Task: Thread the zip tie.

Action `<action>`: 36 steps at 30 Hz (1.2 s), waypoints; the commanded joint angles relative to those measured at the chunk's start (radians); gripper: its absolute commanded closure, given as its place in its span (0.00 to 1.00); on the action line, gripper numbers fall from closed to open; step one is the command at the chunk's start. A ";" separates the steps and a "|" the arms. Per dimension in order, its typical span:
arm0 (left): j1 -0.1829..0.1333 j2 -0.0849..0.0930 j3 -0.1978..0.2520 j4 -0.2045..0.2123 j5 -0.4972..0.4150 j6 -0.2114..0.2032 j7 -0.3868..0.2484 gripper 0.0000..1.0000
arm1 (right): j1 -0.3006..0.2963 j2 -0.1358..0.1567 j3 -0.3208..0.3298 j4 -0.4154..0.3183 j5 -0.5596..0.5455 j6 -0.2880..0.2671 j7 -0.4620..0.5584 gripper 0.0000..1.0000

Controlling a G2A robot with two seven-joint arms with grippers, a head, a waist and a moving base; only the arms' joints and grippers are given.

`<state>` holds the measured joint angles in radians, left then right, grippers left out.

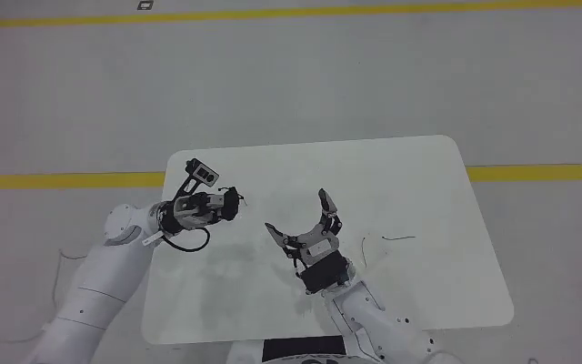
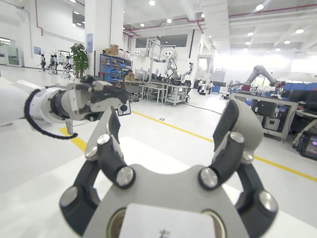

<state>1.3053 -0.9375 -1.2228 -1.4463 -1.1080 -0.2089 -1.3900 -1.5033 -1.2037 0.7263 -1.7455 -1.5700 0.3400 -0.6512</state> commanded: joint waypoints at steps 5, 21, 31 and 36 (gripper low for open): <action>0.000 0.016 0.010 0.000 0.004 0.010 0.000 1.00 | 0.114 0.072 -0.085 0.047 0.000 0.000 0.026 0.00; 0.007 -0.010 0.062 0.020 -0.129 0.085 0.002 1.00 | 0.198 0.076 -0.100 0.104 0.000 0.000 -0.072 0.00; -0.027 -0.024 0.082 0.042 -0.150 0.099 0.002 1.00 | 0.298 0.090 -0.162 0.168 0.000 0.000 -0.133 0.00; -0.024 -0.025 0.084 0.032 -0.143 0.102 0.031 1.00 | 0.305 0.091 -0.164 0.172 0.000 -0.006 -0.123 0.00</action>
<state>1.2791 -0.9617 -1.1405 -1.4071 -1.2564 -0.1091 -1.3842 -1.2043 -1.1138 0.5637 -1.5765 -1.5700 0.3387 -0.7817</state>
